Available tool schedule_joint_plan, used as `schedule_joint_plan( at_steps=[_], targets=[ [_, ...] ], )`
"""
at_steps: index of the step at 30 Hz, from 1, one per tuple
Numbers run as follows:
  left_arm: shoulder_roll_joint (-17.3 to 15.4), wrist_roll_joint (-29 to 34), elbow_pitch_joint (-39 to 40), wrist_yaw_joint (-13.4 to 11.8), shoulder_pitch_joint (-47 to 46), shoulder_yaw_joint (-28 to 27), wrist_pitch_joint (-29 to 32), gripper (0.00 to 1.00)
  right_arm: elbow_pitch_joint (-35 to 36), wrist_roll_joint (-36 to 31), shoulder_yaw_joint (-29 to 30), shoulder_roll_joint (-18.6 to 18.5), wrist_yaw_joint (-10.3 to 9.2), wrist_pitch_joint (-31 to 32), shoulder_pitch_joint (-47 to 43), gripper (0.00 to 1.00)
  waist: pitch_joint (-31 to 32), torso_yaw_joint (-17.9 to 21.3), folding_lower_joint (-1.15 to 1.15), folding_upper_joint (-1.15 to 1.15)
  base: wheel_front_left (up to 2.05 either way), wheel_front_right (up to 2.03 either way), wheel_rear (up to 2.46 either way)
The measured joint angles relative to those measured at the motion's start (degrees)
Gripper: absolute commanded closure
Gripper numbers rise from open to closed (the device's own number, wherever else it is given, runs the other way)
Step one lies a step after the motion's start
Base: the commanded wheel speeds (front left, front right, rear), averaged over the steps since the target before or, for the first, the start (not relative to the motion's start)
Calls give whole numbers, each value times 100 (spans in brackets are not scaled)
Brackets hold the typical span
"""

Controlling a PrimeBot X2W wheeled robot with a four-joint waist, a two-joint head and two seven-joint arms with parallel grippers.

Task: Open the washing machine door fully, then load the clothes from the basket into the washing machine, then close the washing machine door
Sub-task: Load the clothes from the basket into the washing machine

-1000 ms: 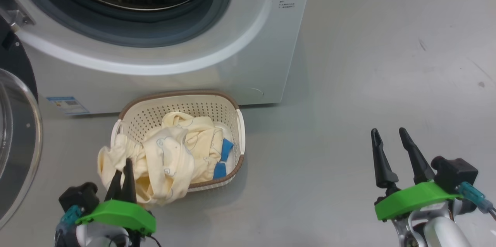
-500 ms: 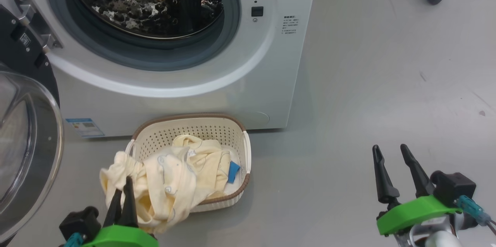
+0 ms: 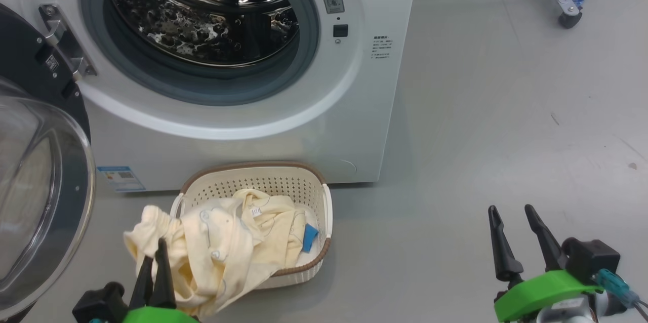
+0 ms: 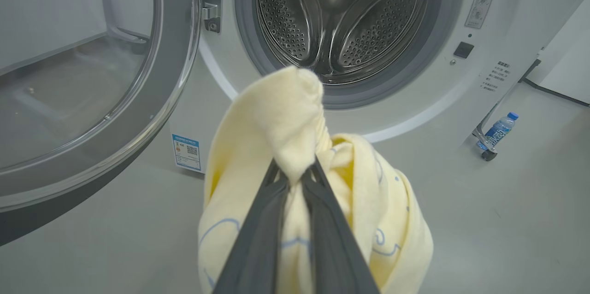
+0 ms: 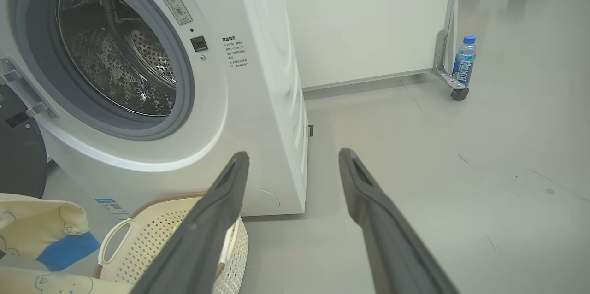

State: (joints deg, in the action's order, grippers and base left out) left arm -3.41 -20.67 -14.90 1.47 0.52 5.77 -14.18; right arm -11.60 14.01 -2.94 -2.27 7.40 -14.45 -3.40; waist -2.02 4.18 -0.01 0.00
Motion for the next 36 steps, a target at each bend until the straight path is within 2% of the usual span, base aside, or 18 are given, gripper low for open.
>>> schedule_joint_plan(
  at_steps=[16, 22, 29, 36],
  targets=[
    [41, 263, 48, 108, 12, -88, 0, 100, -44, -7, -83, 0, 0, 0, -2, 0, -70, -40, 0, 0, 0, 0, 0],
    [3, 361, -15, 158, -94, -87, 0, 100, -33, -4, -189, 0, 0, 0, 30, 0, -285, 24, 0, 0, 0, 0, 0],
    [-205, 410, -158, 205, -908, -78, 30, 100, -16, 170, -275, 0, 0, 0, 310, 0, -712, 136, 1, 0, 0, 0, 0],
    [-460, 524, -359, 203, -1801, -82, 309, 100, -9, 419, -439, -1, 0, 0, 693, 0, -1128, 338, 2, 0, 0, 0, 0]
  ],
)
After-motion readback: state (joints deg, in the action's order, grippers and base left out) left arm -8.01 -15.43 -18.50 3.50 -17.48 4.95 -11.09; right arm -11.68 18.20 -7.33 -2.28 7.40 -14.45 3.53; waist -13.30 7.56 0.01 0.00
